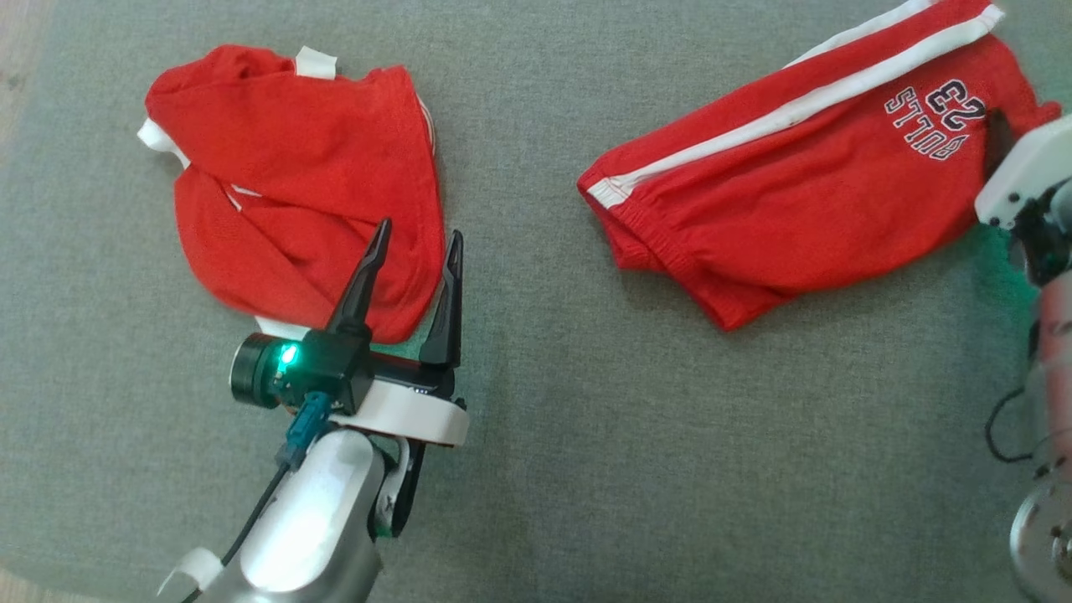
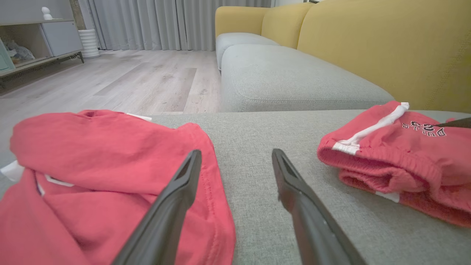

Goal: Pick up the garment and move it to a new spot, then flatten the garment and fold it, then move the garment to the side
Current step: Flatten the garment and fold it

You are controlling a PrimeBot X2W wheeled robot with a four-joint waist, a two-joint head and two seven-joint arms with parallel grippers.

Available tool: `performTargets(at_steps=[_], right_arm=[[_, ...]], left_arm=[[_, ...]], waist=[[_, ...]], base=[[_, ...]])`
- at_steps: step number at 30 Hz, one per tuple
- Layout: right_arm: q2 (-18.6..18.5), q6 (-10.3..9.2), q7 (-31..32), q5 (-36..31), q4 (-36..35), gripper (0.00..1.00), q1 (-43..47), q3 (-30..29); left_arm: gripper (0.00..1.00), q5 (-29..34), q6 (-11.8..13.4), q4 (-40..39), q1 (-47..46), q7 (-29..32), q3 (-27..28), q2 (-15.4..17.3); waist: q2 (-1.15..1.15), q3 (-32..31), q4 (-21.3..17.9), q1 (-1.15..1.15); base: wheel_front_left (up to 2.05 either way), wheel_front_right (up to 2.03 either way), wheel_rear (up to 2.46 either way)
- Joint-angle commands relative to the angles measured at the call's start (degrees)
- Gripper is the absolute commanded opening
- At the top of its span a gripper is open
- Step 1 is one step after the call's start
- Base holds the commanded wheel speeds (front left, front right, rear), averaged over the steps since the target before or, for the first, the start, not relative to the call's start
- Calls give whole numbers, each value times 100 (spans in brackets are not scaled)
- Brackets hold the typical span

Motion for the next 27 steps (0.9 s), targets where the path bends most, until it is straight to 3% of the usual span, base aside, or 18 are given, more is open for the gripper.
performTargets(at_steps=[1,2,3,10,17,27], right_arm=[[29,-5,39,-55,27,100,-85,179],[19,-5,19,-47,105,91,-121,241],[6,-5,-36,-13,161,0,-167,306],[-172,-5,-596,502,317,0,-254,760],[-375,-5,-766,1244,185,0,237,1059],[-436,-5,-761,1683,-520,0,1278,739]], left_arm=[[100,58,-30,-133,-181,-37,241,37],[100,80,-41,-129,-186,-37,266,19],[100,100,-51,-127,-189,-37,291,3],[100,217,-147,-70,-83,-37,494,-45],[100,337,-229,-42,96,-37,664,-78],[100,453,-299,4,392,-37,798,-125]], waist=[[0,11,-9,0],[0,19,-20,0],[0,24,-36,0],[0,-147,-320,0],[0,-501,-727,0],[0,-949,-1049,0]], base=[[0,0,0],[0,0,0],[0,0,0],[0,0,0],[0,0,0],[0,0,0]])
